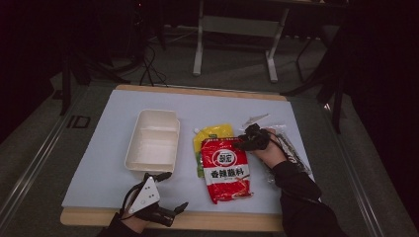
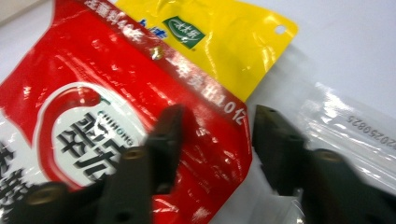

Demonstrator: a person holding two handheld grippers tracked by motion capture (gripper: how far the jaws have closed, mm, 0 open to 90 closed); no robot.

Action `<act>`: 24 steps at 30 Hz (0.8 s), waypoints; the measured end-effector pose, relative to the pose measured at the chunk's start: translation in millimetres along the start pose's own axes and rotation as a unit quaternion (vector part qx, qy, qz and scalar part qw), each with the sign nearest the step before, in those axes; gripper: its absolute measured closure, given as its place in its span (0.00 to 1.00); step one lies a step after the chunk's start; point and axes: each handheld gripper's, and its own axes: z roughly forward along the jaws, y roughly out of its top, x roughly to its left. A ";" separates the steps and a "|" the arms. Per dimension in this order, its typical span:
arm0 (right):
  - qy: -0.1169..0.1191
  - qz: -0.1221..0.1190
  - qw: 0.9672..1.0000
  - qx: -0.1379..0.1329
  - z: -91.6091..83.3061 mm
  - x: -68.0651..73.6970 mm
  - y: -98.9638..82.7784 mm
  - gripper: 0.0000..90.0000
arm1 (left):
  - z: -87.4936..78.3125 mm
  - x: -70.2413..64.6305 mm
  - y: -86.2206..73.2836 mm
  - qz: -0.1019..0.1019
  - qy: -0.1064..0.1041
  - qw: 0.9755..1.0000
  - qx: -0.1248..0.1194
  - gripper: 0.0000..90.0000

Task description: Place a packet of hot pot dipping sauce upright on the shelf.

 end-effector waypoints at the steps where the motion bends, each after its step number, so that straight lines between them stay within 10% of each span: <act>1: 0.001 -0.002 1.000 0.006 -0.3 0.1 0.7 0.78 | 0.1 -0.1 0.0 0.000 0.000 1.000 0.000 0.02; 5: -0.025 -0.014 1.000 0.013 -3.5 0.9 2.4 0.98 | 0.3 -0.3 0.3 0.001 0.000 1.000 0.001 0.02; 24: -0.036 -0.059 0.996 -0.048 -63.3 30.5 9.6 1.00 | 6.2 -7.1 22.4 -0.026 -0.015 1.000 0.006 0.03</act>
